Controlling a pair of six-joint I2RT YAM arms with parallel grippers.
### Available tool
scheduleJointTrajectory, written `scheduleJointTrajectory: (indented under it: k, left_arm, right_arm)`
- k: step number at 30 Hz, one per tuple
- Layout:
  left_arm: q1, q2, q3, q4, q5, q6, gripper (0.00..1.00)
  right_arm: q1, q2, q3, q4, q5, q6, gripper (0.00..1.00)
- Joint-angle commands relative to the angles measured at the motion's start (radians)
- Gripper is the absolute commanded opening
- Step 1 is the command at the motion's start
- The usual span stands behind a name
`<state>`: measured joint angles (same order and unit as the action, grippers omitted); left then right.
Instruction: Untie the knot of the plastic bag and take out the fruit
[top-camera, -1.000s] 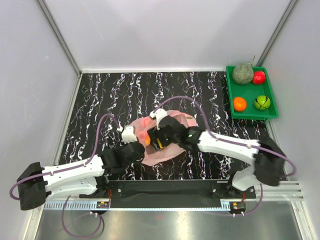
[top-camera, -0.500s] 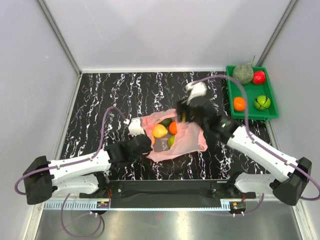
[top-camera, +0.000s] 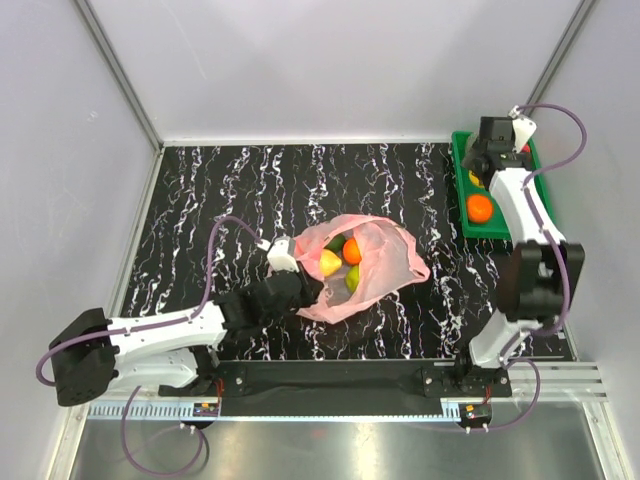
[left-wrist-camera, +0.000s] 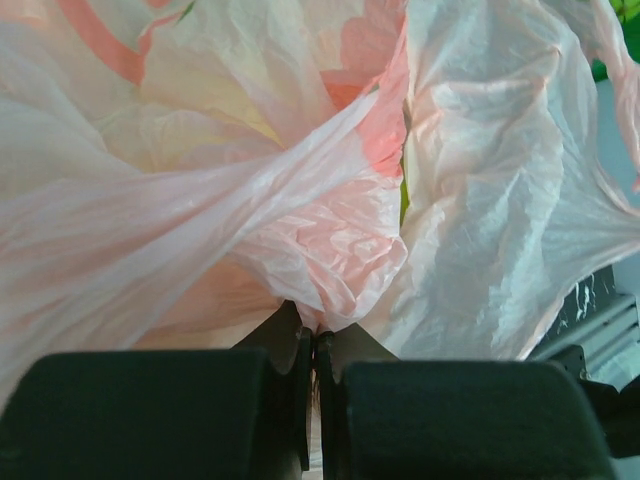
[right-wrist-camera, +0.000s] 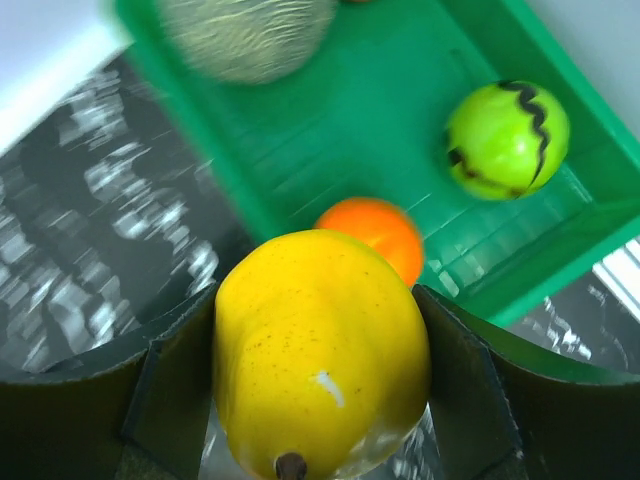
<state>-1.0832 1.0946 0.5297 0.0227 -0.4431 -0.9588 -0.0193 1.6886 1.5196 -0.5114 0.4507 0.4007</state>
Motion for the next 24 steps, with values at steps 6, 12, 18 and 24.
scheduleJointTrajectory:
  k: [6, 12, 18, 24]
  left_arm:
    - [-0.009, -0.024, -0.011, 0.102, 0.032, 0.017, 0.00]
    - [-0.009, -0.038, -0.022, 0.083, 0.030, 0.035, 0.00]
    - [-0.012, -0.039, -0.066, 0.106, 0.050, 0.034, 0.00]
    - [-0.018, -0.065, -0.088, 0.088, 0.014, 0.037, 0.00]
  right_arm:
    - [-0.056, 0.241, 0.331, -0.041, 0.042, -0.039, 1.00]
    - [-0.056, 0.136, 0.306, -0.041, -0.004, -0.036, 1.00]
    - [-0.033, -0.182, 0.044, 0.037, -0.460, -0.082, 1.00]
    - [0.279, -0.477, -0.236, 0.004, -0.744, -0.175, 1.00]
